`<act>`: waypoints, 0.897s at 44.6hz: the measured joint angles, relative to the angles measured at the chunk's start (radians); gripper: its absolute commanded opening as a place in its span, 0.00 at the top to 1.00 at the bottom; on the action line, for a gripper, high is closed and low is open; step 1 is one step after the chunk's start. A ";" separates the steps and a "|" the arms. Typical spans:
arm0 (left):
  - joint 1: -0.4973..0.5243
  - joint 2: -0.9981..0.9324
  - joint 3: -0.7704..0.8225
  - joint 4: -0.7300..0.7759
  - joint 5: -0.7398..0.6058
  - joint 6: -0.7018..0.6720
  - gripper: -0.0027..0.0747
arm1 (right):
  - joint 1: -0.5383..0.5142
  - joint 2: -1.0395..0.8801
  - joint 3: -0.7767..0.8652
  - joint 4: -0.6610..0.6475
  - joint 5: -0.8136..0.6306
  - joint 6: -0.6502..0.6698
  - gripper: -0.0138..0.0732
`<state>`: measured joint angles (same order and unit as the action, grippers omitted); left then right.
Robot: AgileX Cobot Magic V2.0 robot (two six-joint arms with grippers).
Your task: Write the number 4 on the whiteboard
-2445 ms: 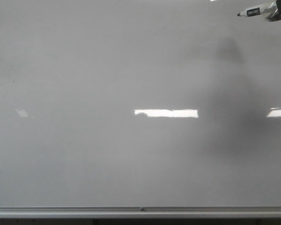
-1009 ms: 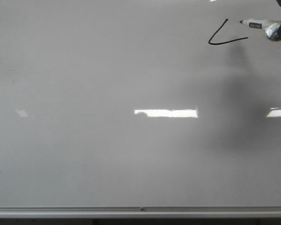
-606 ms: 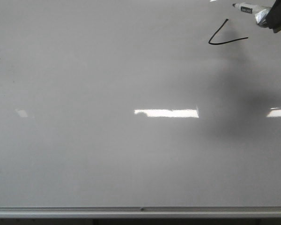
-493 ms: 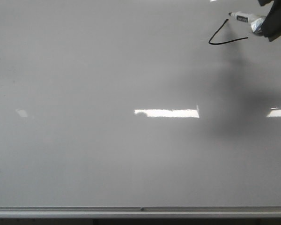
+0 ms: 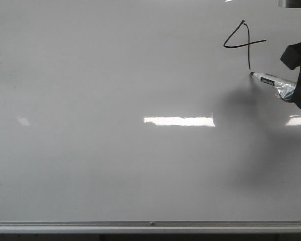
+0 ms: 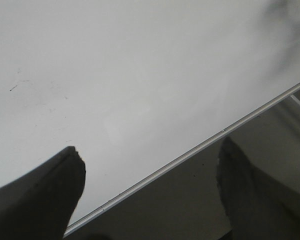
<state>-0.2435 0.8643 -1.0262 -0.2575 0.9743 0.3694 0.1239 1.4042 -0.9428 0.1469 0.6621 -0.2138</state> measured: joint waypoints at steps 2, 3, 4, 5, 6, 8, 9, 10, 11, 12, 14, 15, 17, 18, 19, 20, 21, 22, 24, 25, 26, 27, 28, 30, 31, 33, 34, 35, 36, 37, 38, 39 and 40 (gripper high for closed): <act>0.000 0.000 0.000 0.000 -0.004 0.000 0.28 | 0.000 -0.019 0.000 0.000 0.008 0.000 0.98; 0.000 0.000 0.000 0.000 -0.008 0.000 0.28 | 0.000 -0.036 -0.001 -0.001 0.010 0.000 0.98; 0.000 0.000 0.000 0.000 -0.008 0.000 0.28 | 0.000 -0.052 -0.003 -0.001 0.012 0.000 0.98; 0.000 0.000 0.000 0.000 -0.010 0.000 0.28 | 0.000 -0.068 -0.005 -0.001 0.014 0.000 0.98; 0.000 0.000 0.000 0.000 -0.010 0.005 0.28 | 0.000 -0.086 -0.007 -0.001 0.020 0.000 0.98; 0.000 0.000 0.000 -0.009 -0.010 0.023 0.28 | 0.002 -0.134 -0.009 -0.001 0.033 -0.005 0.98; 0.000 0.002 0.000 -0.016 -0.010 0.041 0.28 | 0.004 -0.155 -0.009 -0.001 0.042 -0.007 0.98; 0.000 0.002 0.000 -0.027 -0.008 0.058 0.28 | 0.011 -0.182 -0.009 -0.002 0.052 -0.013 0.98; -0.004 0.006 0.000 -0.044 -0.006 0.076 0.28 | 0.018 -0.196 -0.009 -0.004 0.065 -0.023 0.98; -0.009 0.006 0.000 -0.058 -0.006 0.098 0.28 | 0.027 -0.222 -0.009 -0.004 0.083 -0.042 0.98; -0.029 0.017 0.000 -0.097 -0.004 0.152 0.28 | 0.056 -0.258 -0.009 -0.004 0.115 -0.074 0.98; -0.037 0.023 0.000 -0.113 -0.003 0.175 0.28 | 0.071 -0.280 -0.009 -0.004 0.140 -0.099 0.98; -0.074 0.038 0.000 -0.137 0.002 0.226 0.28 | 0.108 -0.309 -0.009 -0.002 0.179 -0.141 0.98; -0.085 0.046 -0.002 -0.142 0.002 0.245 0.28 | 0.119 -0.322 -0.009 -0.002 0.201 -0.164 0.98; -0.108 0.054 -0.005 -0.146 0.002 0.269 0.28 | 0.141 -0.337 -0.009 0.002 0.229 -0.195 0.98; -0.126 0.064 -0.009 -0.148 0.002 0.285 0.28 | 0.164 -0.348 -0.009 0.008 0.250 -0.219 0.98; -0.146 0.077 -0.012 -0.151 0.003 0.302 0.28 | 0.175 -0.357 -0.009 0.014 0.271 -0.244 0.98; -0.172 0.087 -0.021 -0.152 0.003 0.324 0.28 | 0.197 -0.368 -0.009 0.025 0.298 -0.277 0.98; -0.215 0.115 -0.034 -0.153 0.003 0.355 0.28 | 0.229 -0.379 -0.009 0.045 0.336 -0.328 0.98; -0.244 0.128 -0.044 -0.155 0.003 0.375 0.28 | 0.250 -0.385 -0.009 0.060 0.359 -0.362 0.98; -0.266 0.141 -0.053 -0.155 0.003 0.388 0.28 | 0.269 -0.387 -0.009 0.072 0.376 -0.386 0.98; -0.289 0.159 -0.062 -0.156 0.003 0.400 0.28 | 0.278 -0.389 -0.009 0.085 0.393 -0.409 0.98; -0.318 0.173 -0.075 -0.156 0.003 0.416 0.28 | 0.295 -0.389 -0.009 0.101 0.413 -0.437 0.98; -0.361 0.207 -0.095 -0.156 0.003 0.436 0.28 | 0.317 -0.389 -0.009 0.125 0.439 -0.473 0.98; -0.389 0.222 -0.109 -0.156 0.004 0.449 0.28 | 0.329 -0.389 -0.009 0.140 0.452 -0.493 0.98; -0.429 0.259 -0.131 -0.156 0.008 0.463 0.28 | 0.343 -0.389 -0.009 0.161 0.467 -0.517 0.98; -0.455 0.275 -0.144 -0.154 0.008 0.469 0.28 | 0.349 -0.389 -0.009 0.174 0.473 -0.528 0.98; -0.474 0.292 -0.154 -0.152 0.008 0.471 0.28 | 0.351 -0.391 -0.009 0.183 0.474 -0.535 0.98; -0.492 0.314 -0.164 -0.148 0.008 0.474 0.28 | 0.354 -0.391 -0.009 0.189 0.476 -0.540 0.98; -0.510 0.325 -0.173 -0.148 0.008 0.476 0.28 | 0.356 -0.391 -0.009 0.196 0.476 -0.542 0.98; -0.538 0.354 -0.185 -0.141 0.010 0.478 0.28 | 0.358 -0.392 -0.009 0.202 0.478 -0.544 0.98; -0.549 0.371 -0.195 -0.139 0.010 0.478 0.28 | 0.358 -0.392 -0.009 0.208 0.478 -0.546 0.98; -0.569 0.388 -0.207 -0.139 0.010 0.480 0.28 | 0.358 -0.392 -0.009 0.211 0.478 -0.548 0.98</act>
<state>-0.8126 1.2524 -1.2337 -0.3964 0.9839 0.8495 0.4817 1.0119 -0.9516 0.3574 1.1398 -0.7619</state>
